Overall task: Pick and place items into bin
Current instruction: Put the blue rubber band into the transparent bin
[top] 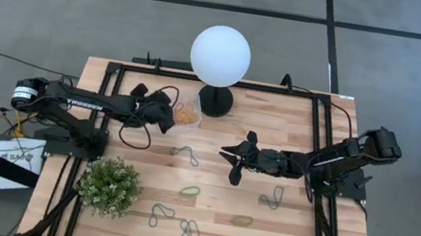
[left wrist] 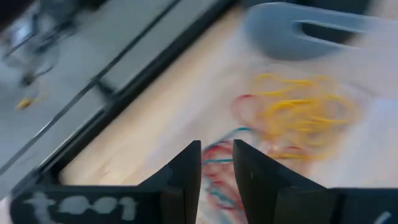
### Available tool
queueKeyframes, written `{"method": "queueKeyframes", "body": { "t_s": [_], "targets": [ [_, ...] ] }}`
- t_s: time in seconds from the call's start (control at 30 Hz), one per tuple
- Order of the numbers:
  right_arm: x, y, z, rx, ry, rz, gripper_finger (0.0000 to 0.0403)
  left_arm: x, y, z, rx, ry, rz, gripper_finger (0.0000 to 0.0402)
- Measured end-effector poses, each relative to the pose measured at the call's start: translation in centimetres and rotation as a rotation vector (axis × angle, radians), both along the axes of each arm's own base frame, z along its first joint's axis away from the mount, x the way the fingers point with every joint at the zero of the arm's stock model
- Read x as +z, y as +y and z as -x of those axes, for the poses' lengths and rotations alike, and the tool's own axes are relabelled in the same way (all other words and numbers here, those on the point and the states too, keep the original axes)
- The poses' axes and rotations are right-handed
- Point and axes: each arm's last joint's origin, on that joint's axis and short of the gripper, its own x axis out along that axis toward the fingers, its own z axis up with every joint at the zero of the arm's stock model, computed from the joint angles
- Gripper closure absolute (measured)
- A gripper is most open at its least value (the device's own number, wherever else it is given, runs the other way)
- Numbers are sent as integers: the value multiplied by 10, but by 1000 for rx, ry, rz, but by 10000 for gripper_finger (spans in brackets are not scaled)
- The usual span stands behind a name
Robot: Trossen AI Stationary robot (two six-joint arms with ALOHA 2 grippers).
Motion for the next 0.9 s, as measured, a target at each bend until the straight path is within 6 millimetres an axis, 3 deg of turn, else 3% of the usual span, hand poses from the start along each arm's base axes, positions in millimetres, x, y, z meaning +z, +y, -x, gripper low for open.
{"method": "queueKeyframes", "body": {
  "t_s": [0.33, 0.5, 0.8, 0.9],
  "targets": [
    [0, 0, 0, 0, 0, 1, 326, 11, -38, -29, -565, -139, 139, 317],
    [0, 0, 0, 0, 0, 0, 326, 11, -60, -32, -827, -123, 197, 317],
    [0, 0, 0, 0, 0, 1, 326, 7, -59, -30, -816, -95, 245, 317],
    [0, 0, 0, 0, -3, 0, 326, -3, -56, -37, -812, -86, 284, 317]
  ]
}}
